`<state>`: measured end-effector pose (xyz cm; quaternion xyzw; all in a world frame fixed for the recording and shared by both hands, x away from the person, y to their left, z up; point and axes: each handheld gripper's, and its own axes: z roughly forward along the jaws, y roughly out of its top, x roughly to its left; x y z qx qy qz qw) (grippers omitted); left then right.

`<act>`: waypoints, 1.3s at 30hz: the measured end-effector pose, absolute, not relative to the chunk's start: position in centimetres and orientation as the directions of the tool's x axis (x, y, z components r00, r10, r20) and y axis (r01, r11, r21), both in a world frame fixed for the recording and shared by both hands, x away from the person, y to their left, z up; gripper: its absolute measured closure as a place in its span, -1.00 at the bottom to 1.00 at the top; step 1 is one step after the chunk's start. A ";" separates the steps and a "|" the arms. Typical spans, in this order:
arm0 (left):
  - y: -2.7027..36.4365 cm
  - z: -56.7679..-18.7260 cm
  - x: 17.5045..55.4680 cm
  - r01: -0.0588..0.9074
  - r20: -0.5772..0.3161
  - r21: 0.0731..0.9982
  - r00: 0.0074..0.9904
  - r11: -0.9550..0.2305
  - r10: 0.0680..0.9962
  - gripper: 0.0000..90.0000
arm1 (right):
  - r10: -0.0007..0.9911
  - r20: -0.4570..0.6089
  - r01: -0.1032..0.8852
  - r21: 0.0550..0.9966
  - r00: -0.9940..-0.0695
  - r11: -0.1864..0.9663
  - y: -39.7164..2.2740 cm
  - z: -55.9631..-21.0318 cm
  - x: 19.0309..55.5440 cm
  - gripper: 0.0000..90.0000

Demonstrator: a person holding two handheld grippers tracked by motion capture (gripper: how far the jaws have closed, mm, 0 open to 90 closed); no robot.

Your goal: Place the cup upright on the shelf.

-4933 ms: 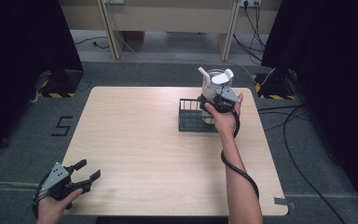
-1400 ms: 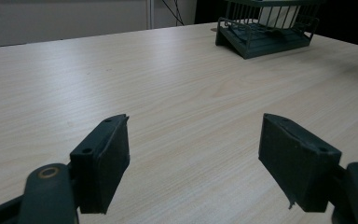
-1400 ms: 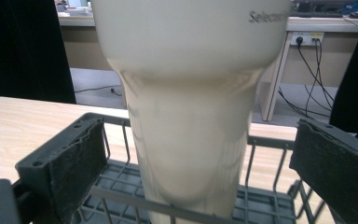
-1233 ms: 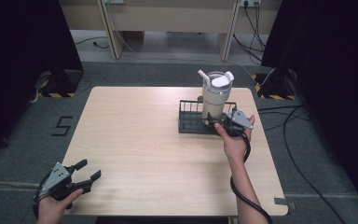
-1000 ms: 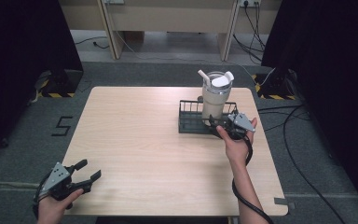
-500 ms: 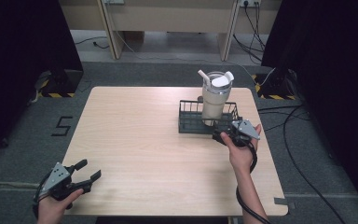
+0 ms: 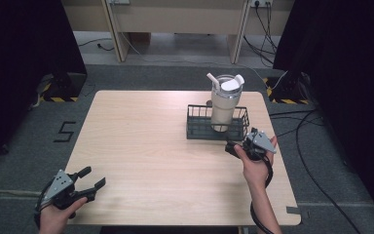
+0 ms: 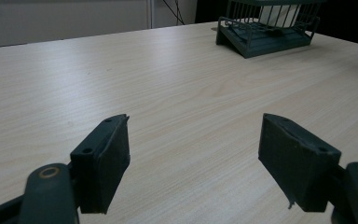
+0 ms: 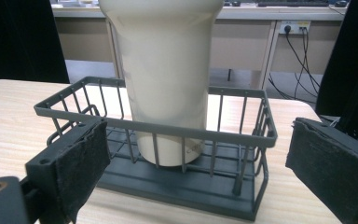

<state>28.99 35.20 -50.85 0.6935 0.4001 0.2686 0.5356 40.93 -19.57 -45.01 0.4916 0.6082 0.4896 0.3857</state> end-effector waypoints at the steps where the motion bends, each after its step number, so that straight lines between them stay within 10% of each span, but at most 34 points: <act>1: 35.2 -50.9 29.0 0.267 -0.056 0.958 0.536 -0.106 0.843 -0.47 | 0.975 0.012 0.221 0.974 -0.221 0.038 -19.6 -45.0 40.8 -0.86; 39: 35.2 -50.8 29.0 0.270 -0.053 0.957 0.531 -0.109 0.846 -0.47 | 0.986 0.008 0.277 0.960 -0.169 0.040 -22.8 -46.9 36.2 -0.84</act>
